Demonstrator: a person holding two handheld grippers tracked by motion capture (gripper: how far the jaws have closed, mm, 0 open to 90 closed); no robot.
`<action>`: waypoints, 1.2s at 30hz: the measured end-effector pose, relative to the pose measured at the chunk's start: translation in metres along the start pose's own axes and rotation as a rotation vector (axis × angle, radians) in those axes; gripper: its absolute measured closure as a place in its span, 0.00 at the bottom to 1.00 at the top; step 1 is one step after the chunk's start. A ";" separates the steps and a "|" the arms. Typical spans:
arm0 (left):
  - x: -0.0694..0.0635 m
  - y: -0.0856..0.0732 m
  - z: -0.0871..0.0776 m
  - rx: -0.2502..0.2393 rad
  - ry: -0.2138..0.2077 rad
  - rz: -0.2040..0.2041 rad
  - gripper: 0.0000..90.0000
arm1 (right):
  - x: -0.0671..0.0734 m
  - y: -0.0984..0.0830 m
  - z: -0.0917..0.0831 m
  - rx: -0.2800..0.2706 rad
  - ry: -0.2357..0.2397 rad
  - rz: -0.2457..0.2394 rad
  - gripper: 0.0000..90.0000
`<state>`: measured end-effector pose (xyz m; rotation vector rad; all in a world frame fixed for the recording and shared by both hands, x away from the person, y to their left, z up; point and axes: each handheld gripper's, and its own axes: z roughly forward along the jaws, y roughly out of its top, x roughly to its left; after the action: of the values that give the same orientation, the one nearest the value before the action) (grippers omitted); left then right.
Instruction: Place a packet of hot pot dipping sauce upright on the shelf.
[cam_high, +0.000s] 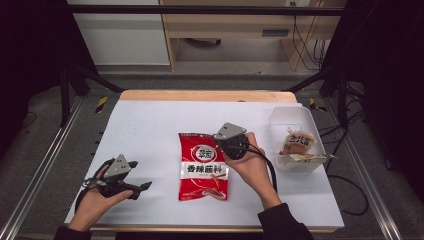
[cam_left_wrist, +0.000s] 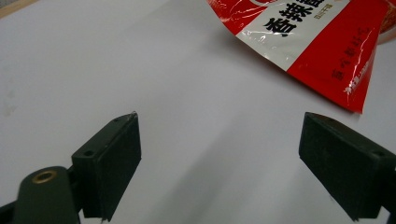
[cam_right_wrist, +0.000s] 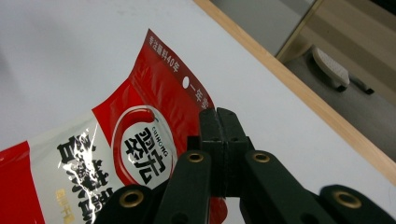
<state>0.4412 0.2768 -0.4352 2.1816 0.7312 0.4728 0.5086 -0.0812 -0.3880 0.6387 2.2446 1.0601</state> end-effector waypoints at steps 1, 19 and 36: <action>0.000 0.003 0.001 0.000 0.000 0.004 0.14 | 0.000 0.003 -0.002 -0.019 0.009 -0.002 1.00; 0.015 0.054 -0.003 -0.010 -0.010 0.052 0.15 | 0.011 0.028 -0.014 -0.097 0.068 -0.071 1.00; 0.018 0.083 0.014 -0.006 -0.029 0.086 0.22 | 0.026 0.047 -0.022 -0.115 0.124 -0.146 1.00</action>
<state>0.4916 0.2365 -0.3788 2.2162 0.6222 0.4856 0.4837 -0.0495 -0.3460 0.3640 2.2764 1.1726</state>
